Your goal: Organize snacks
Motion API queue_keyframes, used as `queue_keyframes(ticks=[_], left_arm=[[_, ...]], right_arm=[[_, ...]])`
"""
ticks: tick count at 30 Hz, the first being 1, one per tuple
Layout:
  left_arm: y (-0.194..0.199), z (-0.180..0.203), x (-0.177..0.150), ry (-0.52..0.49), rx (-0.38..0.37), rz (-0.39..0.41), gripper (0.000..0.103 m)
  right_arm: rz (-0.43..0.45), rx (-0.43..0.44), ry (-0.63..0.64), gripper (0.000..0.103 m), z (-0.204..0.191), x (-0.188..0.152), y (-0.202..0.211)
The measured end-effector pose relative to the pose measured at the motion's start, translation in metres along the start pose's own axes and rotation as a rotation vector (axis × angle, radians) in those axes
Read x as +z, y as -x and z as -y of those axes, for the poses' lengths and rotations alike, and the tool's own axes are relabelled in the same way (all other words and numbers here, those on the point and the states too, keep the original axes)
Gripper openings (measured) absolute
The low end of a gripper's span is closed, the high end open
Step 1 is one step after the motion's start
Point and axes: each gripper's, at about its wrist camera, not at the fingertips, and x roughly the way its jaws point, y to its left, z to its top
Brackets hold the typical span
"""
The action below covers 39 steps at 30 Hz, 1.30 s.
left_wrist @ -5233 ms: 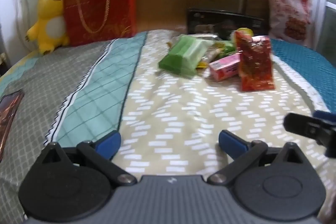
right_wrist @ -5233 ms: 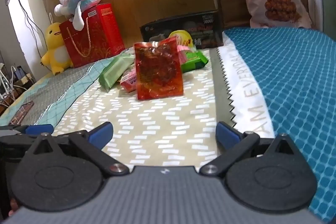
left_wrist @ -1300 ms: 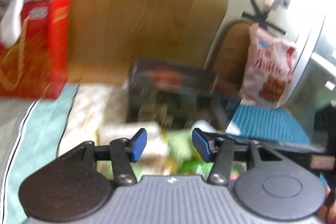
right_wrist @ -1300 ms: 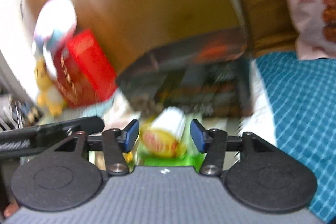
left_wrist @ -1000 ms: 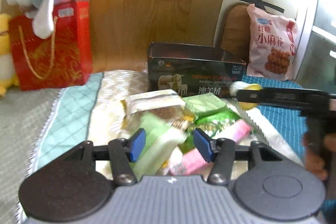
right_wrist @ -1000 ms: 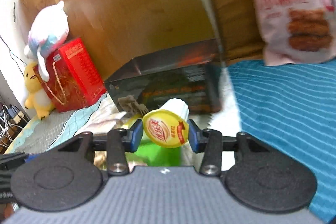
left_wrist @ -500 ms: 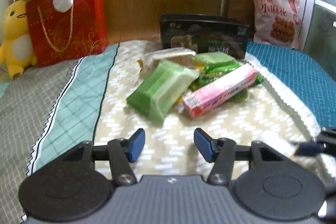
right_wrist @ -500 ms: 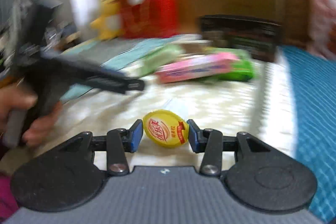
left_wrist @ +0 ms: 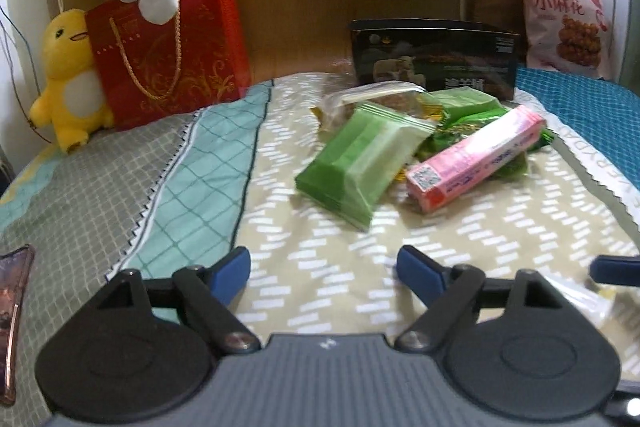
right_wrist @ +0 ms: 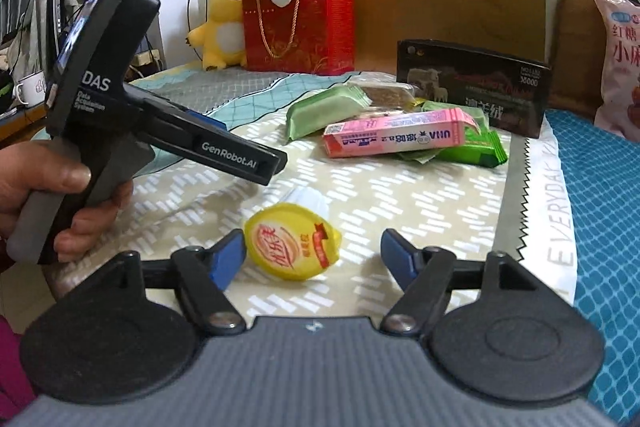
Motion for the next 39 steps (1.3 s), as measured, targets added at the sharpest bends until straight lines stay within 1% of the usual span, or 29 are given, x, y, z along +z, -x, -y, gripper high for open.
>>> queue_keyframes(ticks=[7,9,12,14,22,25,28,29,31,33,35,36,38,39], left_arm=[[-0.003,0.001,0.003,-0.002,0.026,0.005,0.086],[-0.004,0.001,0.003,-0.004,0.031,0.005,0.086],[-0.005,0.002,0.004,-0.008,0.04,0.005,0.087],[-0.005,0.003,0.005,-0.013,0.047,0.006,0.087],[-0.01,0.006,0.007,-0.021,0.064,0.007,0.088],[-0.011,0.006,0.008,-0.02,0.065,0.007,0.088],[-0.011,0.003,0.009,-0.015,0.053,0.004,0.088],[-0.01,0.002,0.009,-0.004,0.031,0.002,0.088],[-0.005,-0.006,0.01,0.038,-0.048,0.0,0.087],[0.004,-0.012,0.012,0.064,-0.12,0.029,0.087],[0.014,-0.016,0.015,0.074,-0.223,0.058,0.087],[0.02,-0.018,0.016,0.079,-0.299,0.067,0.087],[0.024,-0.02,0.017,0.089,-0.399,0.067,0.086],[0.024,-0.02,0.017,0.099,-0.455,0.053,0.085]], right_arm=[[0.006,0.022,-0.044,0.076,0.006,0.0,0.0],[0.026,0.01,-0.06,0.076,0.01,0.0,0.004],[0.067,-0.041,-0.104,0.077,0.014,-0.002,0.011],[0.081,-0.044,-0.133,0.077,0.019,-0.003,0.015],[0.09,-0.027,-0.188,0.077,0.029,-0.003,0.018],[0.11,-0.044,-0.23,0.077,0.034,-0.004,0.021],[0.131,-0.083,-0.269,0.077,0.04,-0.005,0.025],[0.134,-0.096,-0.273,0.077,0.041,-0.005,0.026],[0.129,-0.107,-0.261,0.077,0.041,-0.005,0.03],[0.118,-0.1,-0.232,0.077,0.039,-0.004,0.033],[0.102,-0.09,-0.211,0.077,0.036,-0.005,0.034],[0.093,-0.081,-0.204,0.077,0.035,-0.005,0.034],[0.076,-0.056,-0.19,0.076,0.033,-0.006,0.033],[0.064,-0.045,-0.18,0.076,0.032,-0.006,0.031]])
